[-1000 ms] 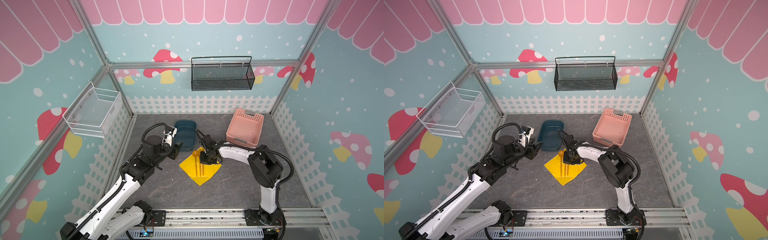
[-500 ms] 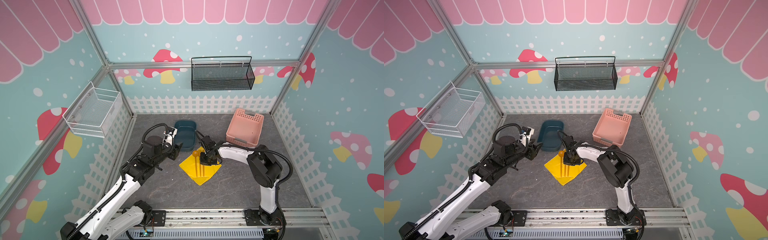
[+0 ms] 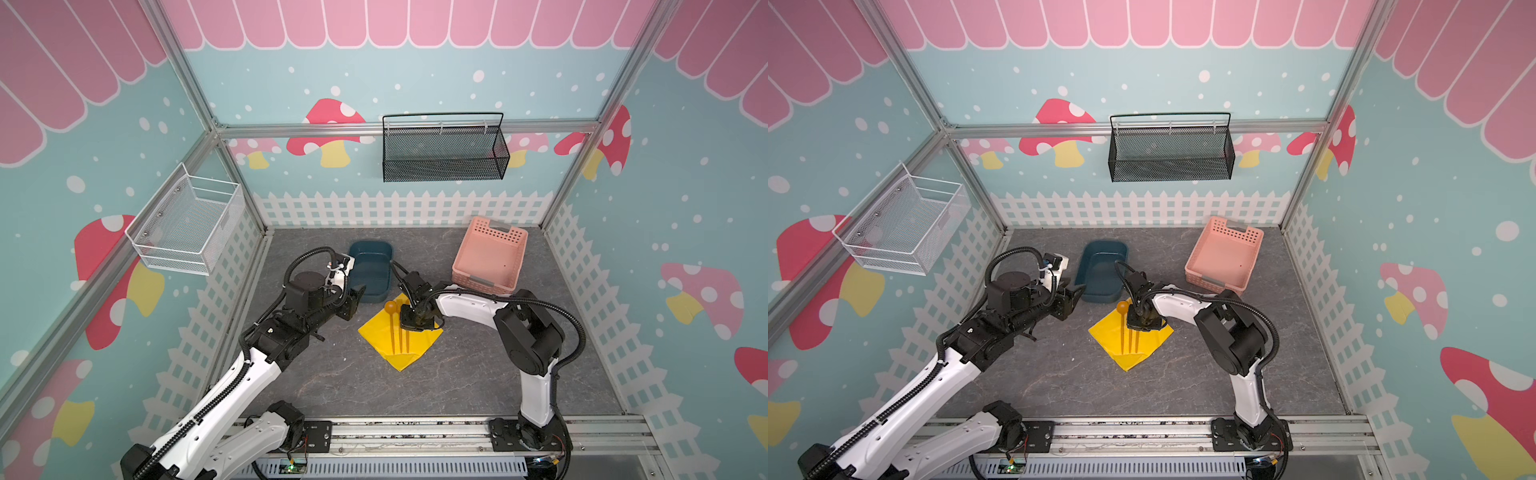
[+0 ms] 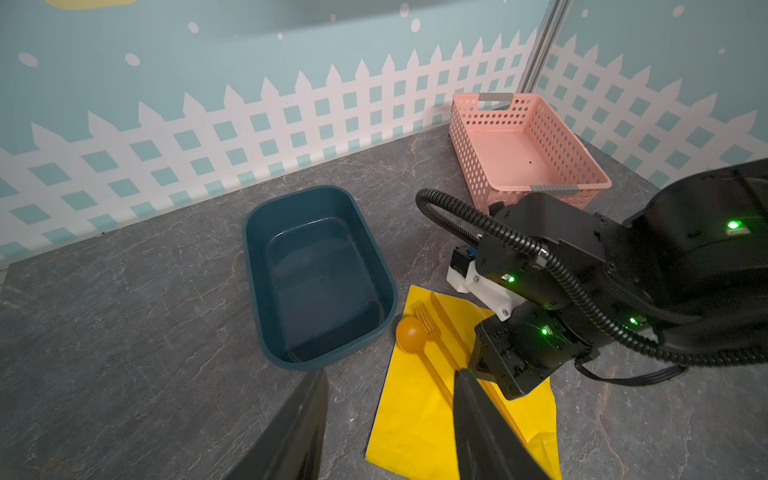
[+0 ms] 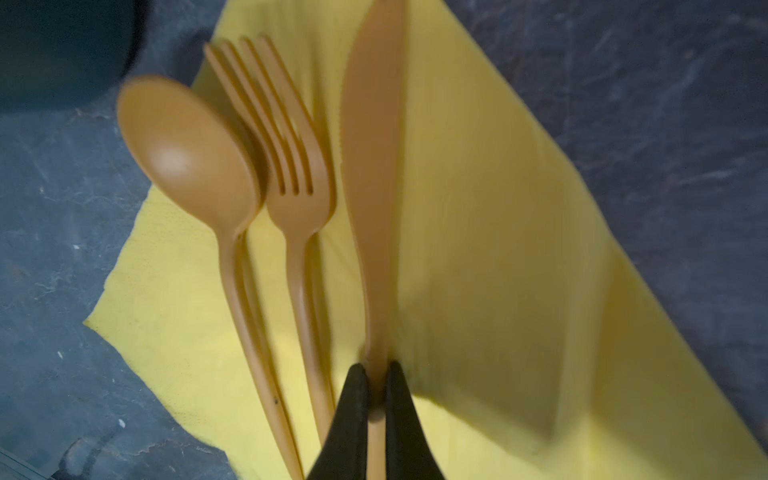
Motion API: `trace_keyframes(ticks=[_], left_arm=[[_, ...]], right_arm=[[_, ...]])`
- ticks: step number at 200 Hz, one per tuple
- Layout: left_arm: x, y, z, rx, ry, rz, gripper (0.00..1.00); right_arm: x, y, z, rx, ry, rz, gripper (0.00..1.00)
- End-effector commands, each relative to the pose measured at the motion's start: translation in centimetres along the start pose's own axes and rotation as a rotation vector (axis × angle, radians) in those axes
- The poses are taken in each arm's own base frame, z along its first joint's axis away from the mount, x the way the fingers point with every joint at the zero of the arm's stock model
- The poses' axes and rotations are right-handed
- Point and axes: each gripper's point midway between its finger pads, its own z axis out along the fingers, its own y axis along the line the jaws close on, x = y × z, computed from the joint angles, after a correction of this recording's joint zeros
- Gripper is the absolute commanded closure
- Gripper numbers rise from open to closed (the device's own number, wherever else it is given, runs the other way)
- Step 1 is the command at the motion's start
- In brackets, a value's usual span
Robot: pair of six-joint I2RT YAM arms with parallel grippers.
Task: Place the utensils on the paper napkin and roll it up
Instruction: 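Press the knife down onto the napkin with the right gripper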
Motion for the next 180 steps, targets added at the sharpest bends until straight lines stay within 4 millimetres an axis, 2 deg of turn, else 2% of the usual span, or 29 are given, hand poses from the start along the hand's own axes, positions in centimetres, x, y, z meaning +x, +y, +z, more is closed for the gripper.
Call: trace_keyframes(ticks=[1, 117, 180], left_arm=[[0.47, 0.02, -0.18, -0.004, 0.009, 0.025, 0.49], [0.56, 0.01, -0.14, -0.004, 0.013, 0.025, 0.50], [0.52, 0.00, -0.15, -0.004, 0.012, 0.025, 0.49]], right_arm=[[0.42, -0.53, 0.40, 0.037, 0.010, 0.017, 0.93], [0.48, -0.24, 0.48, 0.025, 0.017, 0.018, 0.81], [0.47, -0.19, 0.45, 0.022, 0.017, 0.016, 0.83]])
